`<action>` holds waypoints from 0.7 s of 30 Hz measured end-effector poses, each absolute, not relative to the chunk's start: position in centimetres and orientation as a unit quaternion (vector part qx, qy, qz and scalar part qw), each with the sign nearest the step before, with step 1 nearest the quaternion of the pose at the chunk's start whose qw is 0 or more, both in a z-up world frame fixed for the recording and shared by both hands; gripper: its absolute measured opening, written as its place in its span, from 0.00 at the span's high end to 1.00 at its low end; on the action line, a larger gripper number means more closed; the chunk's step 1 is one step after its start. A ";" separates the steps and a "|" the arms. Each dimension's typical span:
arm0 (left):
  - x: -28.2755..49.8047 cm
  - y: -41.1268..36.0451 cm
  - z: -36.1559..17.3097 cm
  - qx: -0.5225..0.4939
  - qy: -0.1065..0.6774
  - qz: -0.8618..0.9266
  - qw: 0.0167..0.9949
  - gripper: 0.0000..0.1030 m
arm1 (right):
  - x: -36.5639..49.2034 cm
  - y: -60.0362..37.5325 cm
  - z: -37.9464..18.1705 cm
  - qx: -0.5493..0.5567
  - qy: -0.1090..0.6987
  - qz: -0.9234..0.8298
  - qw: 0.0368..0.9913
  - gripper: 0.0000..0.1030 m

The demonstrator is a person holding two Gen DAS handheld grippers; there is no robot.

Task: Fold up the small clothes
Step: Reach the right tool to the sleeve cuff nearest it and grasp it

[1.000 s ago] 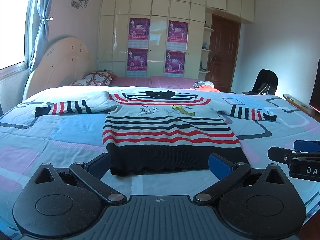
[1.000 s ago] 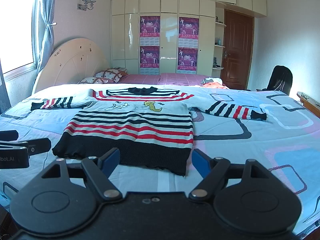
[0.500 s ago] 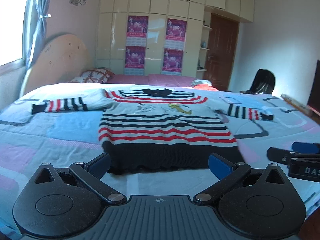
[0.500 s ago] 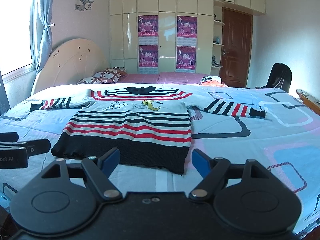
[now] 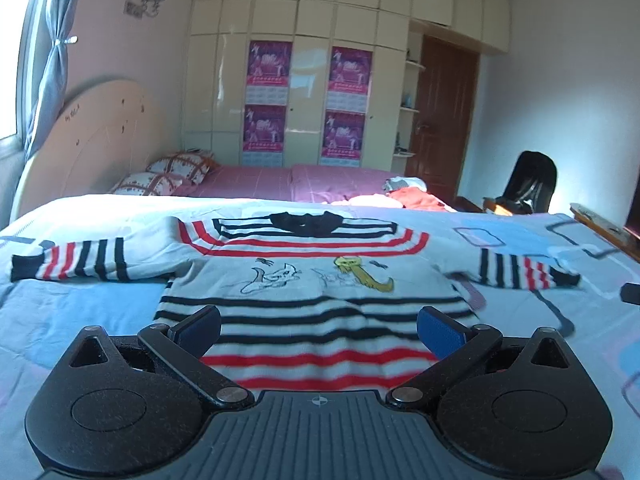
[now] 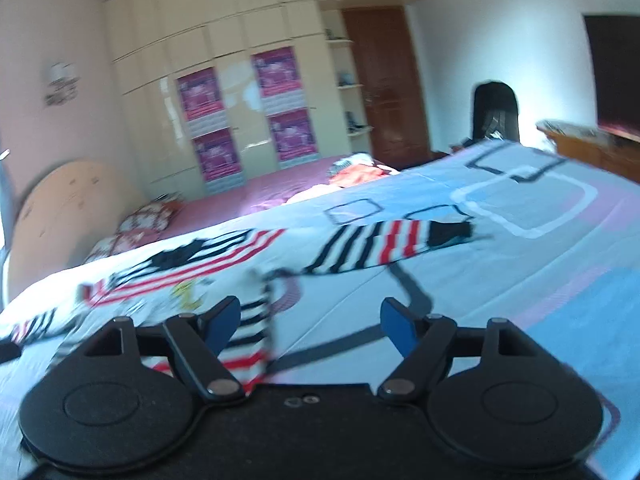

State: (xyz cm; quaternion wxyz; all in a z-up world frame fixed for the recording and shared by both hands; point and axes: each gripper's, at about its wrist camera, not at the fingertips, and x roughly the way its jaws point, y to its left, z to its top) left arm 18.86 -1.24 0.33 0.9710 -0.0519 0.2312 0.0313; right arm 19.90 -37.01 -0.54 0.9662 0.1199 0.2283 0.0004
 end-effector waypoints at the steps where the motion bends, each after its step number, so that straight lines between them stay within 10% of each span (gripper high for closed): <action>1: 20.7 -1.4 -0.1 -0.057 0.240 0.035 0.968 0.00 | 22.1 -38.6 -1.1 0.136 0.228 -0.010 0.964 0.32; 3: 24.2 -1.6 -1.2 -0.076 0.261 0.031 0.962 0.00 | 26.1 -41.5 -2.4 0.164 0.239 -0.031 0.957 0.75; 17: 35.3 -3.2 -6.1 -0.062 0.330 0.117 0.935 0.00 | 42.4 -55.1 -13.9 0.393 0.258 -0.107 0.876 0.62; 21: 35.7 -2.1 -6.3 -0.056 0.343 0.144 0.927 0.00 | 43.8 -55.8 -15.9 0.420 0.248 -0.103 0.867 0.93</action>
